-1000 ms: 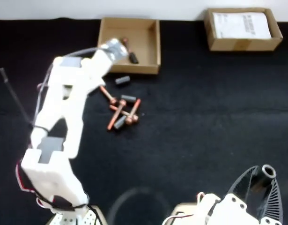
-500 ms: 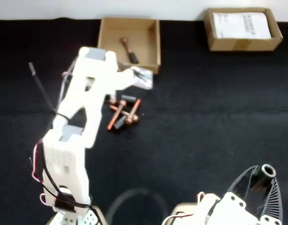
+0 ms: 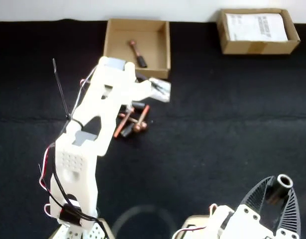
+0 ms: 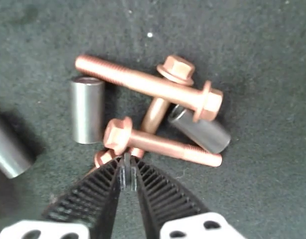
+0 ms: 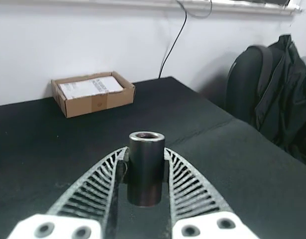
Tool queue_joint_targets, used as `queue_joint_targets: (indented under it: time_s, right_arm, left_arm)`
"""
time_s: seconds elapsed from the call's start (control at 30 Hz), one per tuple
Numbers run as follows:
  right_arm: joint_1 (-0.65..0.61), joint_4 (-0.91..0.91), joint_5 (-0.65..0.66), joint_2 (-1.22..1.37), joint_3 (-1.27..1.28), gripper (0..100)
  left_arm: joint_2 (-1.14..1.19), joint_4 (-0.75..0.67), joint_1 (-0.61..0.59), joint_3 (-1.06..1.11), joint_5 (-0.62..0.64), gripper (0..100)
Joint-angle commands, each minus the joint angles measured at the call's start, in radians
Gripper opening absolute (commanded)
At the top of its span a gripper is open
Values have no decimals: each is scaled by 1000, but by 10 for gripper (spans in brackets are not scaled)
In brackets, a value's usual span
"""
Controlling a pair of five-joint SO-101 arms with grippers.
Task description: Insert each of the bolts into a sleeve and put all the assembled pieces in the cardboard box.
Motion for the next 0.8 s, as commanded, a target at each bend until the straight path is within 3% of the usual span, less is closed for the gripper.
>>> queue_joint_targets:
  time_s: [0.0, 0.07, 0.77]
  right_arm:
    - [12, -51, 11, 10, -1, 6]
    - [12, -59, 9, 12, 1, 6]
    - [12, -143, 8, 4, 156, 6]
  left_arm:
    - [-8, -9, -8, -64, -84, 124]
    - [-7, -12, -25, -90, -84, 162]
    - [200, -236, -90, -133, -92, 151]
